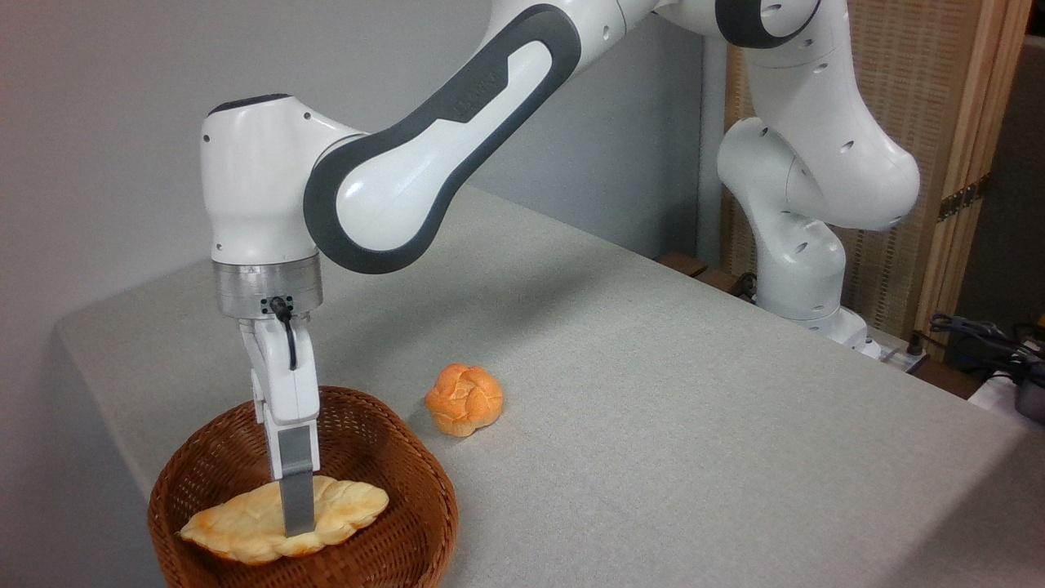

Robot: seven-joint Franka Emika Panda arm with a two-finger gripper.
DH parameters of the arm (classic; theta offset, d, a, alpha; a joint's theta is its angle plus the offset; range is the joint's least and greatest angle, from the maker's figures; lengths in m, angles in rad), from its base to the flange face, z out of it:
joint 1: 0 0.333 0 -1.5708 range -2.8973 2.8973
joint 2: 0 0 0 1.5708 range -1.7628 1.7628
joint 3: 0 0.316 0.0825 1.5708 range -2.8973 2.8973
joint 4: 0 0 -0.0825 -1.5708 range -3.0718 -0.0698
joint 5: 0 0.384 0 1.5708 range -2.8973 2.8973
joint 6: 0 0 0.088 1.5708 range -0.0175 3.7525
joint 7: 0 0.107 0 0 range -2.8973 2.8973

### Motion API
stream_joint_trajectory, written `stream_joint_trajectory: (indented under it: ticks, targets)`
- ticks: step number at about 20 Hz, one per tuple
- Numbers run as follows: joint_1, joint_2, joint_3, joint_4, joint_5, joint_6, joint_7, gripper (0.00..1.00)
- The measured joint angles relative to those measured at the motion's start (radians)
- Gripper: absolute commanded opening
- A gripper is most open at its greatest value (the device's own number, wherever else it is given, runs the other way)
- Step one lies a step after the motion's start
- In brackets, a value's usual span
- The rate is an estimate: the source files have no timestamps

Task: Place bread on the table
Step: 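Close the gripper on the braided bread inside the basket, then lift the braided bread out of the basket and carry it beside the orange bun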

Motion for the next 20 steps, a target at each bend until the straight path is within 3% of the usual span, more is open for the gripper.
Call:
stream_joint_trajectory:
  ticks: [14,18,20]
  targets:
    - [0.0,-0.008,-0.001,0.012,0.005,-0.006,0.001,0.0]
    - [0.001,-0.053,-0.001,0.03,-0.007,-0.148,0.001,0.0]
    - [0.001,-0.103,0.0,0.038,-0.068,-0.244,0.001,0.0]
